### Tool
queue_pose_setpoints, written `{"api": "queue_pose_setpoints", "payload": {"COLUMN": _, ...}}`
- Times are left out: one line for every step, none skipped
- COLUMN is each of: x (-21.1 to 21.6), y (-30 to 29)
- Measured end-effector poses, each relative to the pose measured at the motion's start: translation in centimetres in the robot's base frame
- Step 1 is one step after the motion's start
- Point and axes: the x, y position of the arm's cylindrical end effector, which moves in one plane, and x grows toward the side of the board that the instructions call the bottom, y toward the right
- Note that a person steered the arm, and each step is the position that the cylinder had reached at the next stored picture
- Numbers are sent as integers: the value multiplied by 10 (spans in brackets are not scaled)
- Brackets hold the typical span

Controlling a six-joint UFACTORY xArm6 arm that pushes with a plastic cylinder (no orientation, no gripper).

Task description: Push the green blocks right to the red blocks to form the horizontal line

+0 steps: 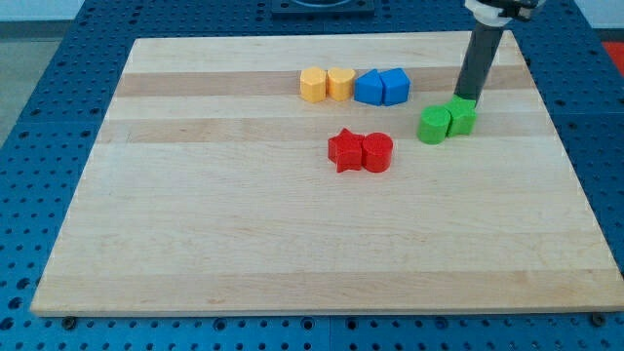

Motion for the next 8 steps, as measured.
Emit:
{"api": "queue_pose_setpoints", "payload": {"x": 2, "y": -5}}
{"api": "queue_pose_setpoints", "payload": {"x": 8, "y": -10}}
{"api": "queue_pose_setpoints", "payload": {"x": 16, "y": -11}}
{"api": "queue_pose_setpoints", "payload": {"x": 21, "y": -14}}
{"api": "queue_pose_setpoints", "payload": {"x": 22, "y": -14}}
{"api": "queue_pose_setpoints", "payload": {"x": 24, "y": -14}}
{"api": "queue_pose_setpoints", "payload": {"x": 31, "y": -14}}
{"api": "queue_pose_setpoints", "payload": {"x": 40, "y": -14}}
